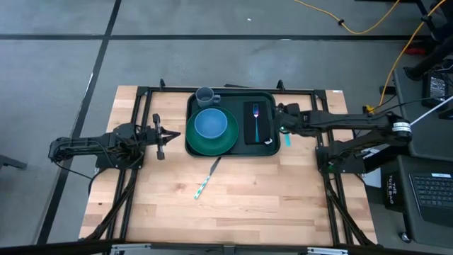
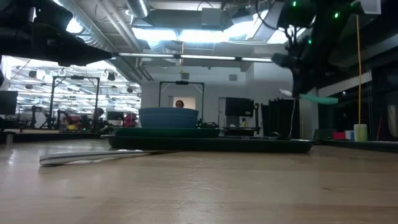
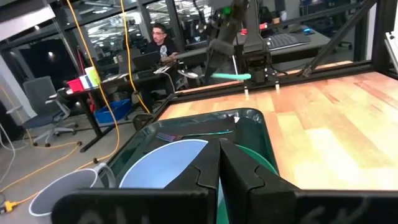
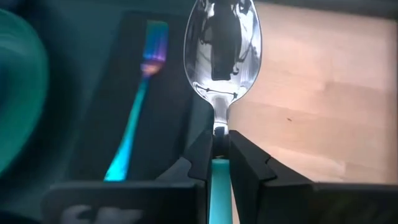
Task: Set up tray
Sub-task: Put the spoon on the napkin to the left of the fork
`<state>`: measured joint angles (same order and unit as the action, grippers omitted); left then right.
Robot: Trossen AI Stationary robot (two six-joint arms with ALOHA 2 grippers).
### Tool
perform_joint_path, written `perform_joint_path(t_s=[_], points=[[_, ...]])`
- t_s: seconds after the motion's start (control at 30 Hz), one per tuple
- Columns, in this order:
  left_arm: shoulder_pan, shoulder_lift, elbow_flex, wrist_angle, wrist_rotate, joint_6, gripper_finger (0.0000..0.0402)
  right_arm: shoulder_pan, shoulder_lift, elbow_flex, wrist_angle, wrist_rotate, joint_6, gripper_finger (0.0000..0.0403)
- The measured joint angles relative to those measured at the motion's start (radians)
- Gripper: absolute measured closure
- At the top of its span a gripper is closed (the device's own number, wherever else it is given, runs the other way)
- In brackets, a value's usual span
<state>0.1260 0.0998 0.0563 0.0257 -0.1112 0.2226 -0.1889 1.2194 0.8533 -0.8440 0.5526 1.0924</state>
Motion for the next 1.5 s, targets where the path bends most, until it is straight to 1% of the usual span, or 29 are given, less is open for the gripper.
perform_joint_path(t_s=[0.07,0.2,0.33,0.53,0.77,1.0,1.23,1.43,1.5], points=[[0.000,0.000,0.000,0.000,0.000,0.000,0.0398,0.032,-0.003,0.024,-0.006,0.016,-0.011,0.0363],[0.000,0.000,0.000,0.000,0.000,-0.014,0.0395,0.104,-0.003,0.058,-0.001,0.088,-0.075,0.0364],[0.000,0.000,0.000,0.000,0.000,-0.053,0.0398,0.175,-0.003,0.062,0.038,0.152,-0.136,0.0364],[0.000,0.000,0.000,0.000,0.000,-0.055,0.0397,0.269,-0.003,0.062,0.104,0.225,-0.228,0.0364],[0.000,0.000,0.000,0.000,0.000,-0.053,0.0394,0.323,-0.003,0.062,0.248,0.214,-0.338,0.0363],[0.000,0.000,0.000,0.000,0.000,-0.053,0.0394,0.345,0.007,0.062,0.340,0.205,-0.392,0.0364],[0.000,0.000,0.000,-0.003,0.000,-0.053,0.0396,0.344,0.062,0.062,0.395,0.195,-0.390,0.0364],[0.000,0.000,0.000,-0.004,0.000,-0.053,0.0393,0.343,0.094,0.062,0.486,0.194,-0.391,0.0364],[0.000,0.000,0.000,-0.004,0.000,-0.053,0.0394,0.343,0.097,0.069,0.482,0.194,-0.386,0.0364]])
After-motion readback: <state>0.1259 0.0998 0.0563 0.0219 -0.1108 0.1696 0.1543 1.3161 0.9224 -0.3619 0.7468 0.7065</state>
